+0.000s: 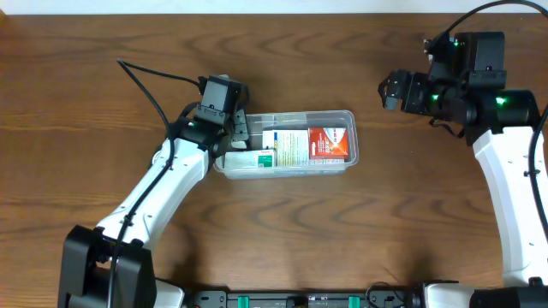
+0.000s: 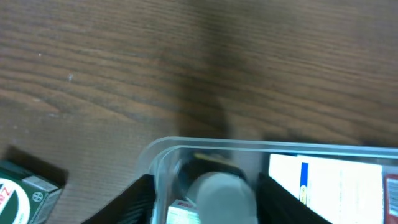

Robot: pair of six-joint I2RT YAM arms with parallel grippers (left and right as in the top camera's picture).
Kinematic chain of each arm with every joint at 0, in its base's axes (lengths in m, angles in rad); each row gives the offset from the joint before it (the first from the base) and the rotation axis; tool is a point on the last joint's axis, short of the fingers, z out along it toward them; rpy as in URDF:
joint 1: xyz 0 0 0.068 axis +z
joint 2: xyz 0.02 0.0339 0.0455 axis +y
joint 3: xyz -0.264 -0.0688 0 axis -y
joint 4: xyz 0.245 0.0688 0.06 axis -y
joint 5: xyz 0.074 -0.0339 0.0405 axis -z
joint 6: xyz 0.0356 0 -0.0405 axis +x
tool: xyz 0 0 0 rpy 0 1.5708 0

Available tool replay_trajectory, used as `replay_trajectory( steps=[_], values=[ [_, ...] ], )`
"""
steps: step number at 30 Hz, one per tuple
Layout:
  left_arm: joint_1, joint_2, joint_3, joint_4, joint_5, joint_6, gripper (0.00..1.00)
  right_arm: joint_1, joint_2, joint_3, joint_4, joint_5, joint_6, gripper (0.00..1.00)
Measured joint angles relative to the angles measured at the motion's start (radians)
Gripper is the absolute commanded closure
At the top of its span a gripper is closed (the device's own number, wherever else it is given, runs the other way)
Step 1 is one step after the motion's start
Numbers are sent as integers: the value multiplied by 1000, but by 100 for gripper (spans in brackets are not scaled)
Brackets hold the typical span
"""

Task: Pack container
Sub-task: 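Carry the brown bottle over the container and lower it in, then open the left gripper and withdraw toward the green tin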

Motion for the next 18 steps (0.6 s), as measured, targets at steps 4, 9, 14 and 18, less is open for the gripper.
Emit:
replay_trajectory(
  steps=[4, 9, 14, 18],
  values=[
    [0, -58, 0, -23, 15, -2, 41, 0, 0, 0, 0, 0, 0, 1],
    [2, -248, 1, -122, 22, -18, 32, 0, 0, 0, 0, 0, 0, 1],
    [86, -415, 17, -333, -33, -24, 30, 0, 0, 0, 0, 0, 0, 1],
    [221, -415, 17, -460, -77, -24, 30, 0, 0, 0, 0, 0, 0, 1]
  ],
)
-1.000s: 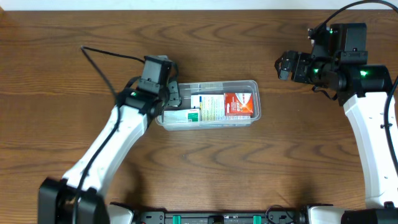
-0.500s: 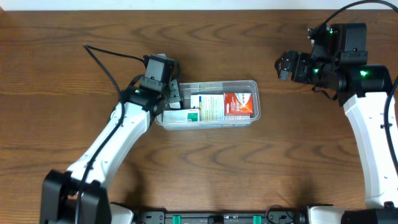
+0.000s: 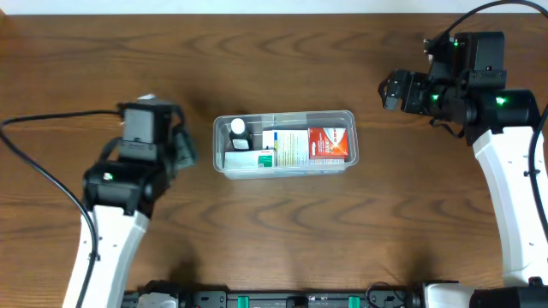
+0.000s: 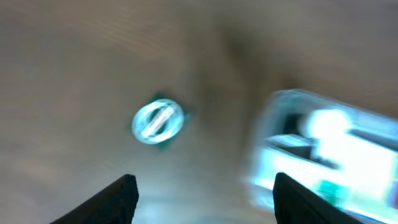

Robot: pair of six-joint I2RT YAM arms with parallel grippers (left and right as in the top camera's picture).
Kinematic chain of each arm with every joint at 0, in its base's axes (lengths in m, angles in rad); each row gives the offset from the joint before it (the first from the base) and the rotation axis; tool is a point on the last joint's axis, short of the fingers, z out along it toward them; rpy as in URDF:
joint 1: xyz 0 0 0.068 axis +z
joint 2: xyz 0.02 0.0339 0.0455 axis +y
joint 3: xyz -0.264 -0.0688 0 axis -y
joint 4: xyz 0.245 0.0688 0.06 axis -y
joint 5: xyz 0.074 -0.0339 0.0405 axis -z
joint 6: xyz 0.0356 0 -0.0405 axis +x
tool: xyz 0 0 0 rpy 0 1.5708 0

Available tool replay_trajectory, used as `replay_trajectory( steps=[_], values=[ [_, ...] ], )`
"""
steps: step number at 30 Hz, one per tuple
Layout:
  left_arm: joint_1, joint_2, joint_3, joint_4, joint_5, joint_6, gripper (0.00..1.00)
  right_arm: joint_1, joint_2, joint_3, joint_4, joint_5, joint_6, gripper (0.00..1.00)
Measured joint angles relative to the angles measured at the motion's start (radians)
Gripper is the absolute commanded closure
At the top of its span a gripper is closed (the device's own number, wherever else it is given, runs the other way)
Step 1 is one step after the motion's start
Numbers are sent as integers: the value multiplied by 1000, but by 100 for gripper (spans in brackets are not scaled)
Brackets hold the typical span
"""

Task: Pack container
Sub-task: 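Open the left gripper and withdraw toward the green tin, then lower the left gripper onto the green tin and grasp it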

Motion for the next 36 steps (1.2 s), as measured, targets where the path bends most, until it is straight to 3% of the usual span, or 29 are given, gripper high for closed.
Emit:
replay_trajectory(
  steps=[9, 17, 26, 36],
  values=[
    [198, 335, -25, 63, 41, 31, 25, 0, 0, 0, 0, 0, 0, 1],
    [210, 589, -32, 145, 112, 293, 25, 0, 0, 0, 0, 0, 0, 1],
    [210, 635, -34, 232, 114, 467, 25, 0, 0, 0, 0, 0, 0, 1],
    [210, 638, -34, 220, 138, 530, 23, 0, 0, 0, 0, 0, 0, 1]
  ],
)
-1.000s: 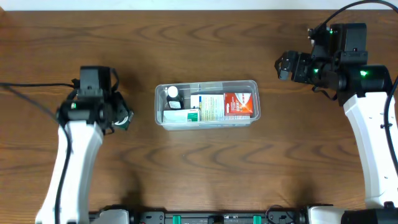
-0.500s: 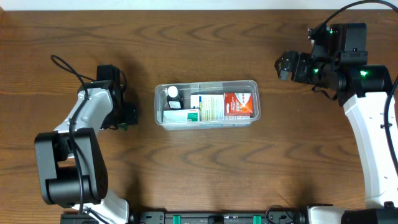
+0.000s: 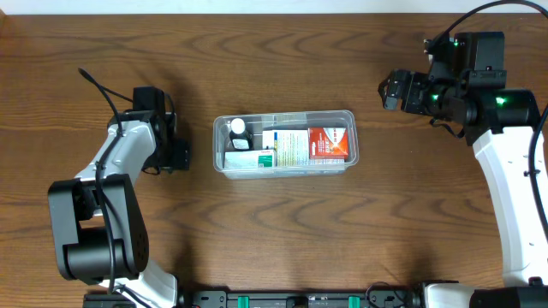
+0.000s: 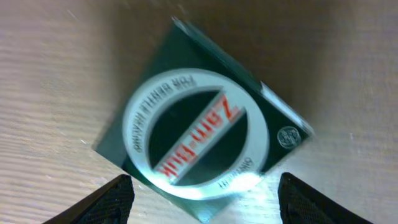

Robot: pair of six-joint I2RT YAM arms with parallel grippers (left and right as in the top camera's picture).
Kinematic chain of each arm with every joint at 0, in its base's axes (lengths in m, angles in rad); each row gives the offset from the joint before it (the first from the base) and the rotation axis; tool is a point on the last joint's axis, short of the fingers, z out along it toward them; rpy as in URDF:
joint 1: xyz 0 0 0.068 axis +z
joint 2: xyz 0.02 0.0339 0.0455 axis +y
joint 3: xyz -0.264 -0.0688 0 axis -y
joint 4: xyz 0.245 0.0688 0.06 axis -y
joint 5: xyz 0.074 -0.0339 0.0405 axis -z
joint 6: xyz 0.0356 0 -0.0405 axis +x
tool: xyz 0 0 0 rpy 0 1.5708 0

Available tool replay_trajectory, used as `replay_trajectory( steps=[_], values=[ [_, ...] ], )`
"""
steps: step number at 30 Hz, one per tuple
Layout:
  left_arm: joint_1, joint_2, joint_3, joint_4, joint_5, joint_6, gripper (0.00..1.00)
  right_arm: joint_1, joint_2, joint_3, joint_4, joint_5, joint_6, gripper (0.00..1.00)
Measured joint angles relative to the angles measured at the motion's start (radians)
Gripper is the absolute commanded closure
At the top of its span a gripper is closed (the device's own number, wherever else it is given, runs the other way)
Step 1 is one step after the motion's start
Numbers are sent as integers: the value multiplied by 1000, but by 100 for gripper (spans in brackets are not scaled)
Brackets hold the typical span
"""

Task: Pack container
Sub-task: 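Lower the left gripper onto the green tin and grasp it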

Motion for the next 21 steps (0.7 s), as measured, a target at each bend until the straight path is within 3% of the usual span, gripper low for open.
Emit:
replay_trajectory(
  steps=[16, 21],
  values=[
    [0, -19, 0, -185, 145, 29, 21, 0, 0, 0, 0, 0, 0, 1],
    [0, -136, 13, -135, 124, 35, 21, 0, 0, 0, 0, 0, 0, 1]
  ],
)
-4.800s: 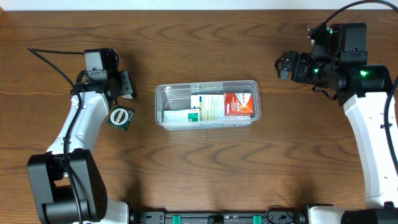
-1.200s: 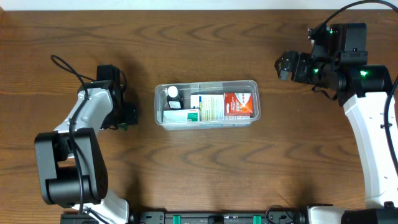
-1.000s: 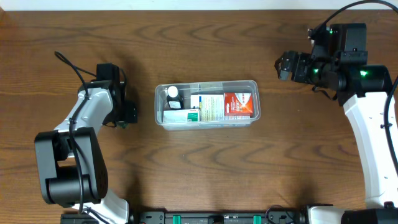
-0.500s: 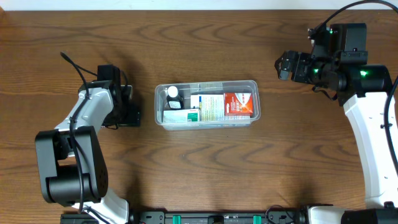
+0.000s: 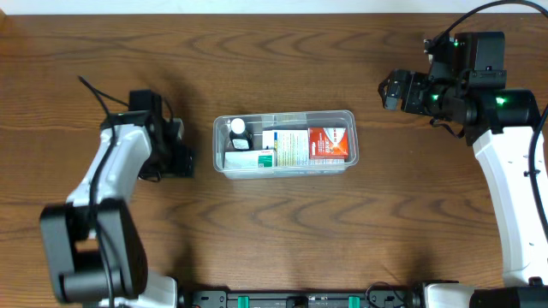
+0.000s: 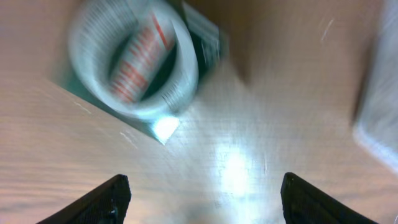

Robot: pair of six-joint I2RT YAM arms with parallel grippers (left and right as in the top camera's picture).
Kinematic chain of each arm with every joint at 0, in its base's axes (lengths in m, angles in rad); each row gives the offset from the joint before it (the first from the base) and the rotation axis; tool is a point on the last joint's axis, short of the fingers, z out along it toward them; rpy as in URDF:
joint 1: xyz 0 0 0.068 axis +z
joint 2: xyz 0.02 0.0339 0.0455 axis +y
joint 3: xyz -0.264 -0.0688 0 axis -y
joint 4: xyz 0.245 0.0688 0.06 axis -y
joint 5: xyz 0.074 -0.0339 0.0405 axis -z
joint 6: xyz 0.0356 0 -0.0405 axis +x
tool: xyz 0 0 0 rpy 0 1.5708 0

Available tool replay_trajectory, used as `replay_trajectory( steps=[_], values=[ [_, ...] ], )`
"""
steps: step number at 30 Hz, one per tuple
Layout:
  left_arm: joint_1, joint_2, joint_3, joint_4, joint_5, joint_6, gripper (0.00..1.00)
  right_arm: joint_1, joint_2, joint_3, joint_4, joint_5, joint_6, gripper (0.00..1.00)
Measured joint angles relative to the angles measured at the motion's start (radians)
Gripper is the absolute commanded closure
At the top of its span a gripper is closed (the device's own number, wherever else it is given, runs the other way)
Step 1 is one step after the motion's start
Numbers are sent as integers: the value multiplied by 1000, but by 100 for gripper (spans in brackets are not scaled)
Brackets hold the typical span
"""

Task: Pack container
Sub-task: 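Lower the left gripper onto the green tin and grasp it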

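A clear plastic container sits mid-table holding a white-capped bottle, a green-and-white box, a white printed box and a red-orange box. A dark green box with a round white "Zam-Buk" label lies on the table, blurred, at the upper left of the left wrist view. Overhead, the arm hides it. My left gripper is open just left of the container, with only bare wood between its fingers. My right gripper hangs at the far right, its jaws too small to read.
The container's pale rim shows blurred at the right edge of the left wrist view. A black cable trails from the left arm. The wooden table stretches in front of the container.
The green box filled the left wrist view between the open fingers; now it sits at the upper left and the container's rim shows at the right. The right arm has not moved.
My left gripper stood at the container's left end around the white-capped bottle. Then it was away to the left, open, with the bottle left in the container. Then it was close above the green box, and now the box is off-centre in its view.
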Motion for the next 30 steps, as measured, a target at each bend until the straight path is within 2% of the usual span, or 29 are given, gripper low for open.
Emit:
replay_trajectory(
  steps=[6, 13, 30],
  values=[
    [0, -48, 28, 145, -19, 101, 21, 0, 0, 0, 0, 0, 0, 1],
    [0, -2, 28, 164, -29, 256, 15, 0, 0, 0, 0, 0, 0, 1],
    [44, 157, 27, 230, -43, 317, 12, 0, 0, 0, 0, 0, 0, 1]
  ],
)
